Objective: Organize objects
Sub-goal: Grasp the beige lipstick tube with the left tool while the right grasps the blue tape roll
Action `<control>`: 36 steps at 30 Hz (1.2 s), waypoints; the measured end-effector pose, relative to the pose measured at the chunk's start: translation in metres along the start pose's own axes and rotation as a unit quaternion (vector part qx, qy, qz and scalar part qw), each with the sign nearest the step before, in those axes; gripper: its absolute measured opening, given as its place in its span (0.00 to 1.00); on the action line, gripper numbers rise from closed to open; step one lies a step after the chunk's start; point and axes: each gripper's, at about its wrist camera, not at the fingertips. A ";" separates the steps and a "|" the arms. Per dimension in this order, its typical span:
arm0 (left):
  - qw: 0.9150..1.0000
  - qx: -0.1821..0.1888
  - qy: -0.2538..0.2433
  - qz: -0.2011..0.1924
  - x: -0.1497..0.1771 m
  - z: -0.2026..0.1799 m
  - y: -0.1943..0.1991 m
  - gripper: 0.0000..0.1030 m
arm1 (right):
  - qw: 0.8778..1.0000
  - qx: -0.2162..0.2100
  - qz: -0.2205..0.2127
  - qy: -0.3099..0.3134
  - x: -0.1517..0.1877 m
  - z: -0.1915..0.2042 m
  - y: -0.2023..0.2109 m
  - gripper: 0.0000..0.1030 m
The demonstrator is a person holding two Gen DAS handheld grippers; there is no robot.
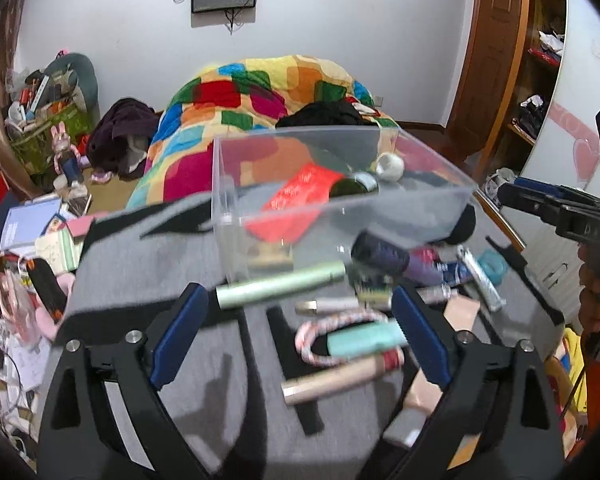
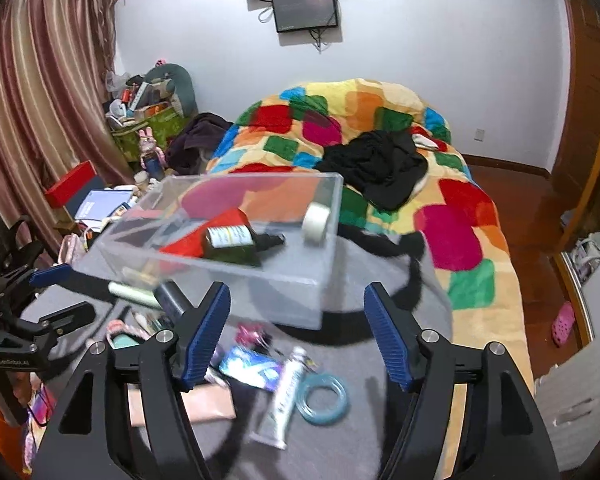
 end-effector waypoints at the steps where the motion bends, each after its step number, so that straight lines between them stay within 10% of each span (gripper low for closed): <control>1: 1.000 0.000 0.003 0.003 0.004 0.000 0.000 0.93 | 1.000 0.003 0.004 -0.002 0.005 -0.002 0.000 0.65; 27: 0.998 -0.013 0.015 0.054 0.044 -0.027 -0.034 0.92 | 0.996 0.015 0.082 -0.029 0.064 -0.030 -0.036 0.65; 36: 0.999 -0.014 0.012 0.035 0.052 -0.025 -0.022 0.82 | 0.997 -0.006 0.074 -0.005 0.063 -0.022 -0.036 0.37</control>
Point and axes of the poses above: each gripper's, at about its wrist camera, not at the fingertips, and y roughly against the way its jaws point, z to its left, x to its underside, and after that the axes turned 3 degrees about x, right-handed
